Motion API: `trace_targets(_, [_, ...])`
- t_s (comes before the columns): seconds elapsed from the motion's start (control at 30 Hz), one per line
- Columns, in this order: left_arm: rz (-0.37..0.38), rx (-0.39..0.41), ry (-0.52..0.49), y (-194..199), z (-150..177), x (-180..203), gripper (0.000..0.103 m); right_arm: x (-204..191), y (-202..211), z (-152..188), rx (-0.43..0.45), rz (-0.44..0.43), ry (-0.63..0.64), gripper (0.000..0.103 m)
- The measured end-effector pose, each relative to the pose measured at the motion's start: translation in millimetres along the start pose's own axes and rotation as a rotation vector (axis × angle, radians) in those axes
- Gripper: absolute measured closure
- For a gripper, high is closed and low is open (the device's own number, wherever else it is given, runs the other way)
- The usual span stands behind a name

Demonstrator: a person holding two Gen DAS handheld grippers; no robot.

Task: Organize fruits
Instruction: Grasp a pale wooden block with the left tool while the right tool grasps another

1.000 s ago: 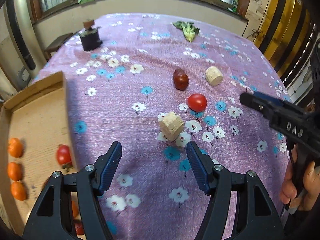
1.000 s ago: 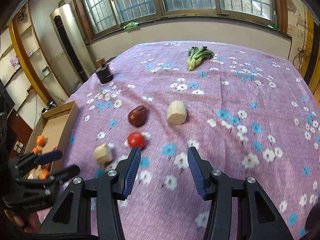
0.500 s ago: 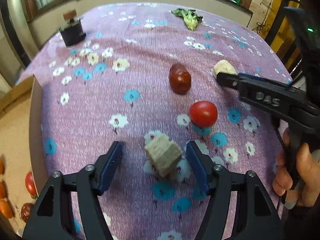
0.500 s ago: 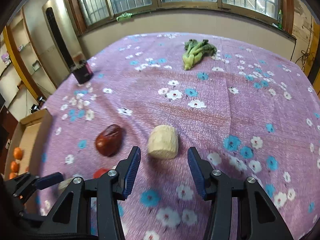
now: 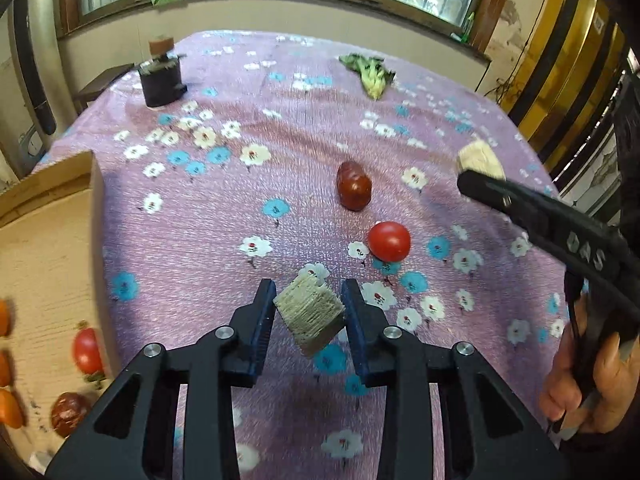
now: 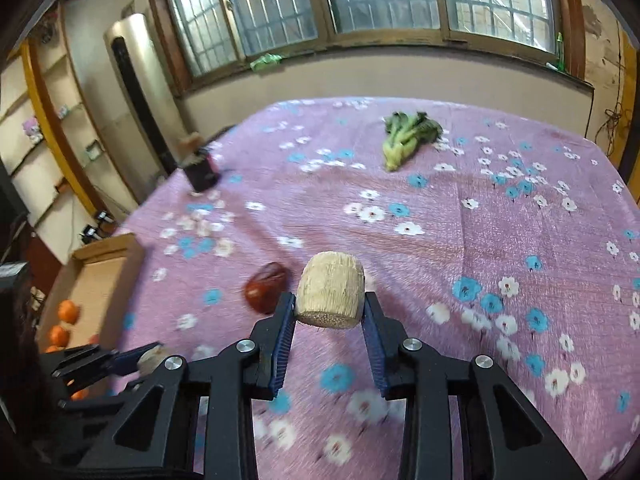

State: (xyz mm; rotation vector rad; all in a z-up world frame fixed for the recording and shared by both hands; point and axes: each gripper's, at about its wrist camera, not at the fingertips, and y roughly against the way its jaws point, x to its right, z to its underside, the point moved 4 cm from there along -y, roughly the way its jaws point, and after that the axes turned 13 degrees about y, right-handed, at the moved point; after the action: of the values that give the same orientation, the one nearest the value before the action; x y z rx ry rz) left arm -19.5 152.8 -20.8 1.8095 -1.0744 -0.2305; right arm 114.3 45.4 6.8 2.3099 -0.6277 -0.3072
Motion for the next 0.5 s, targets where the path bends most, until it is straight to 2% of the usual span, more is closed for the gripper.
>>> trace_targets(0.2, [0.016,0.063,0.017,42,-2,-23,0.072,-44,33,3,0.044,-0.087,0.030,0.069])
trace_targets(0.5, [-0.052,0.128,0.068,75,2,-67,0.072,-98,46,2,0.066,-0.161,0.072,0.069])
